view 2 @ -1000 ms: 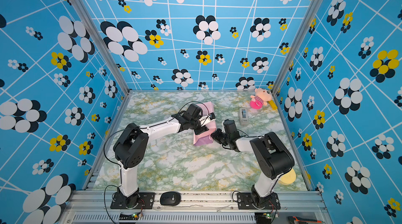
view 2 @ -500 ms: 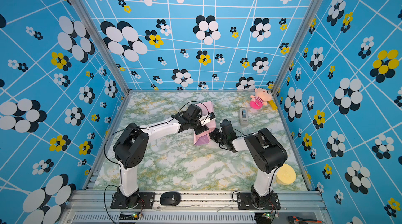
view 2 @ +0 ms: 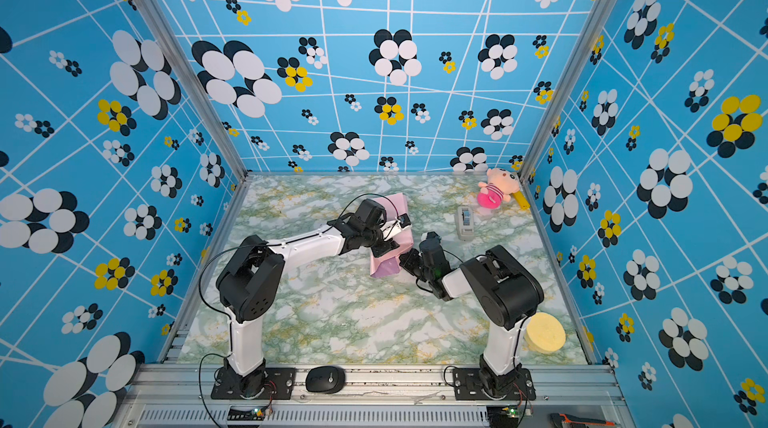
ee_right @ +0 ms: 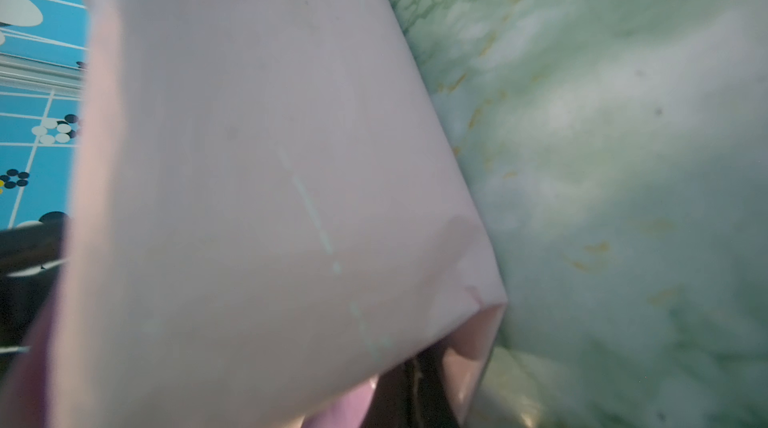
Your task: Wrap the gift box in paper
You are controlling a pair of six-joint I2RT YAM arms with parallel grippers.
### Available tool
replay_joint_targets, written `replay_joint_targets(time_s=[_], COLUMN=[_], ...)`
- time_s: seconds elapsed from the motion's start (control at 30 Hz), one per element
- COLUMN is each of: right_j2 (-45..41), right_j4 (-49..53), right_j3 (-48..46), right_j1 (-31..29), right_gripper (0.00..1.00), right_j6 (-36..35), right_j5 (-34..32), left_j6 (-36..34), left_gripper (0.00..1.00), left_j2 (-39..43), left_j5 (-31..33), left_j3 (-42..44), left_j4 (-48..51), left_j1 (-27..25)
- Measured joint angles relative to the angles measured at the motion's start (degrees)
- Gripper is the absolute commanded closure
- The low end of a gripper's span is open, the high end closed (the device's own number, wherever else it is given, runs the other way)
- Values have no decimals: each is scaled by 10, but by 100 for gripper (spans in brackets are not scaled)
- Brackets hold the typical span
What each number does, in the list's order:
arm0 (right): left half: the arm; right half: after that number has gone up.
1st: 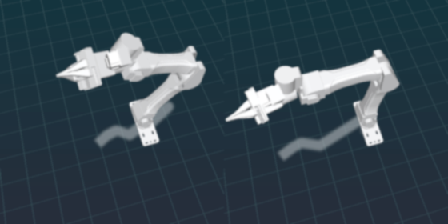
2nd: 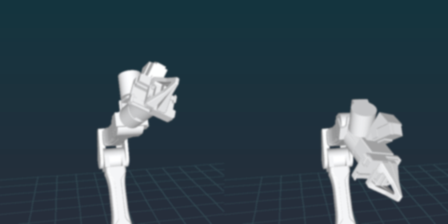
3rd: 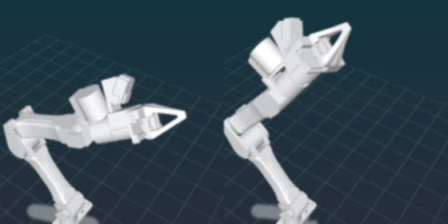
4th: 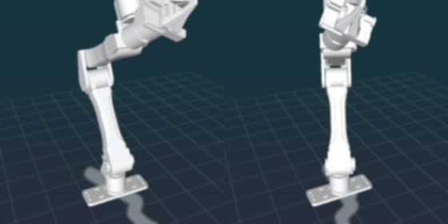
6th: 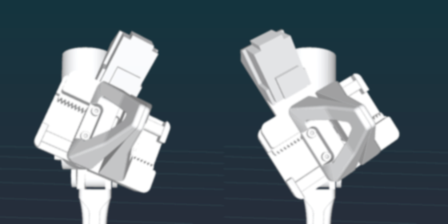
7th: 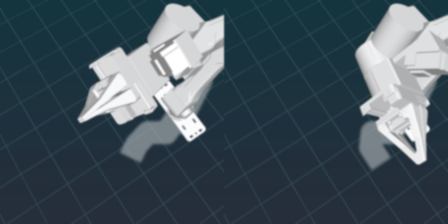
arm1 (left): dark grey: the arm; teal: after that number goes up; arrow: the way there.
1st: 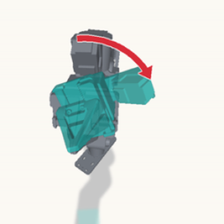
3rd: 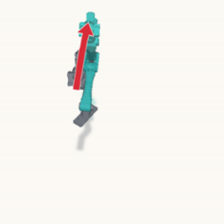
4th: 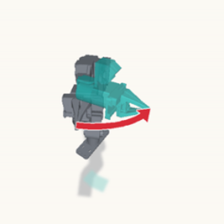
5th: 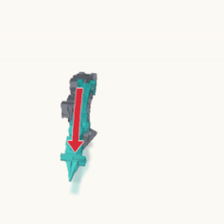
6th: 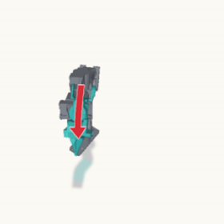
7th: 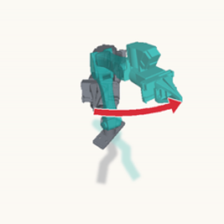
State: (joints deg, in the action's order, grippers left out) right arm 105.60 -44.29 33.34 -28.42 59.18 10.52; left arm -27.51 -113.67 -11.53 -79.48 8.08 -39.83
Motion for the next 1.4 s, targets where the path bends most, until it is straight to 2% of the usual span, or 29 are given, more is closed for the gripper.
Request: replay_joint_targets(time_s=[0.23,0.43,1.03,1.1,1.23,1.4], right_j2=[31,36,-19,-46,-148,-257], right_j4=[-62,-77,-87,-52,56,132], right_j3=[-2,-5,-78,-84,-83,-82], right_j1=[-21,-31,-42,-42,-42,-1], right_gripper=[100,100,99,93,89,96], right_j6=[40,61,66,60,25,-14], right_j5=[-19,-30,-12,-4,5,21], left_j6=[5,7,16,17,20,22], left_gripper=[50,50,50,50,50,50], left_j2=[0,0,0,0,0,0], left_j5=[0,0,-7,-7,-9,-11], left_j3=[3,3,7,9,10,11], left_j4=[-10,-10,-19,-23,-26,-28], left_j1=[3,3,4,4,5,5])
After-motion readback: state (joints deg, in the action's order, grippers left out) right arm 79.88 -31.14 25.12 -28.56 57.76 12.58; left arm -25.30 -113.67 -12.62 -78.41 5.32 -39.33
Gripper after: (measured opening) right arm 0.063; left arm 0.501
